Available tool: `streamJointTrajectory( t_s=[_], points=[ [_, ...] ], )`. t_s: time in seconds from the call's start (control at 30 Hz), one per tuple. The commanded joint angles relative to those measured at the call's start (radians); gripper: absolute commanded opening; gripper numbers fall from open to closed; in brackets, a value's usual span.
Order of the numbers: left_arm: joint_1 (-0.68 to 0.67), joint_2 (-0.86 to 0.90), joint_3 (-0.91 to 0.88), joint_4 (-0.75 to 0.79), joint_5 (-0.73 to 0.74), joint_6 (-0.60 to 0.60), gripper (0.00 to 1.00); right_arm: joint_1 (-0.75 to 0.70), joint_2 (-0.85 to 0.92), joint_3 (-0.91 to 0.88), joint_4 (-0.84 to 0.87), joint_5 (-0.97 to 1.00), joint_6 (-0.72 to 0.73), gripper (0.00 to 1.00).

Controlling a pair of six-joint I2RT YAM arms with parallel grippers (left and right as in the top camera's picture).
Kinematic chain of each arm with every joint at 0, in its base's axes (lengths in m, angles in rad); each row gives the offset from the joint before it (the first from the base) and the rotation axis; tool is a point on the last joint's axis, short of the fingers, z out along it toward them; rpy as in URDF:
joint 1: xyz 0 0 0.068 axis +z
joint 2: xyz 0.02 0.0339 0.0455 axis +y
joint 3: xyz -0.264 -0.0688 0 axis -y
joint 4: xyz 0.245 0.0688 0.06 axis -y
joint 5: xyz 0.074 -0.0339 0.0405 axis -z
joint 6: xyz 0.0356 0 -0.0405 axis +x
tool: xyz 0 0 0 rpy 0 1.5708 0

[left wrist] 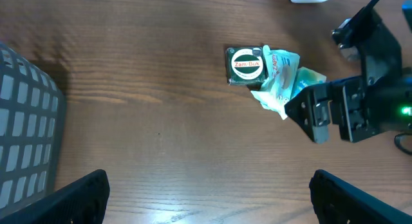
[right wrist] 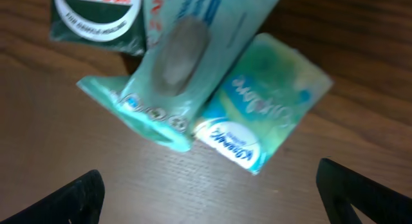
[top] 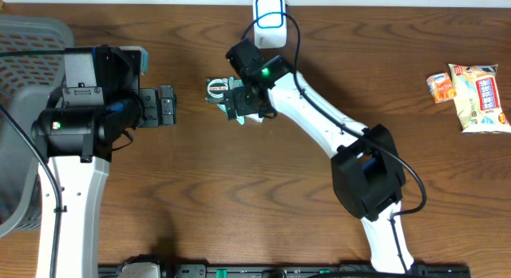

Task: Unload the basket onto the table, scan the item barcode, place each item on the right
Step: 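Move the right gripper to the green tissue packs at centre, then grasp a green tissue pack with the right gripper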

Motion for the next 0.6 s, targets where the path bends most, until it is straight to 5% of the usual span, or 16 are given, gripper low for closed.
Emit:
streamJointTrajectory(
  t_s=[0.0, 0.57],
  points=[
    [0.005, 0.003, 0.007, -0.002, -0.006, 0.010, 0.98, 0.017, 0.003, -0.002, -0.004, -0.008, 0.026, 0.99],
    [0.005, 0.003, 0.007, -0.002, -0.006, 0.010, 0.98, 0.069, 0.003, -0.014, 0.002, 0.082, 0.095, 0.99]
  ],
)
